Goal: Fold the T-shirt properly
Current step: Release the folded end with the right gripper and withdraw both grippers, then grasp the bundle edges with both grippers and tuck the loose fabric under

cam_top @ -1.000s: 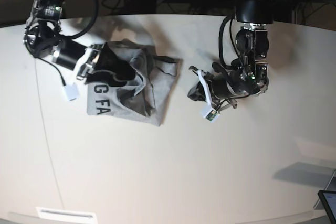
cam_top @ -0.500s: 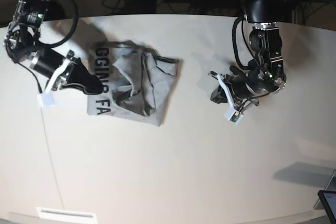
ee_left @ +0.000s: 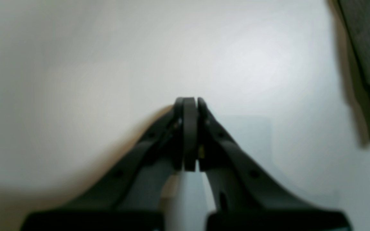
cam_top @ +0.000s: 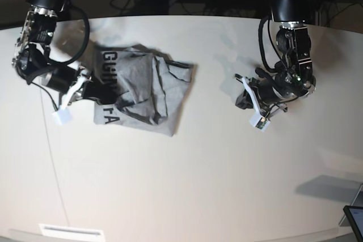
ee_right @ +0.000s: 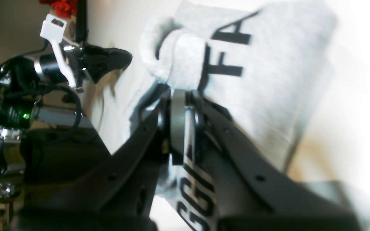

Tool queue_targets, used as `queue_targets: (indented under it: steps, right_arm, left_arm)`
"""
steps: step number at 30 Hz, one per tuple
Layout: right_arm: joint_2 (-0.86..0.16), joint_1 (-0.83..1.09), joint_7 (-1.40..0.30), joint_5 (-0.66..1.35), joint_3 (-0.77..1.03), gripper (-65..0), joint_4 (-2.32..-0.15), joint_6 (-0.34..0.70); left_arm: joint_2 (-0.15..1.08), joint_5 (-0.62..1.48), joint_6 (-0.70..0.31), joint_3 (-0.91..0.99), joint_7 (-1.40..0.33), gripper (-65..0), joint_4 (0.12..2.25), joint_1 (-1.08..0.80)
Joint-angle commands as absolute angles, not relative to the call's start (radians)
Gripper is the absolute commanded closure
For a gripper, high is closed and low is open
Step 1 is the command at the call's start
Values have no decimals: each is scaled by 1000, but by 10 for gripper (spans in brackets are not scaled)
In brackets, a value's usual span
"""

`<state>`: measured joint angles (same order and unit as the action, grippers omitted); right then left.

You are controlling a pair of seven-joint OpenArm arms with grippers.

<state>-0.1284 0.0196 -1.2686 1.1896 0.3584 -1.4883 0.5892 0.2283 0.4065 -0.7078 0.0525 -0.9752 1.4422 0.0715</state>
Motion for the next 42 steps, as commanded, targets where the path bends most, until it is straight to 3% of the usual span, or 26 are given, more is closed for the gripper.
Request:
queue_targets:
  steps: [1,17,21,32,35,42]
  right_arm:
    - [-134,7,-1250,1218,357,-29,-1504,593]
    - [38,18,-1248,1218,209,-29,-1508,584]
    - [79,-1,-1251,1218,194,-29,-1511,464]
    - [77,-25,-1090,1218,-87,-33,-1512,407]
    - [77,-28,-1082,1219,-101,-33,-1514,337]
    - [25,-28,-1078,1222,-97,-35,-1514,328]
  left_arm:
    - [240,361,-698,51,-1027,0,1445,71]
    - [240,361,-698,51,-1027,0,1445,71]
    - [240,361,-698,51,-1027,0,1445,70]
    - [232,361,-698,38,-1027,0,1445,67]
    - [196,394,-698,47,-1027,0,1445,53]
    - [189,555,-698,36,-1035,0,1434,47]
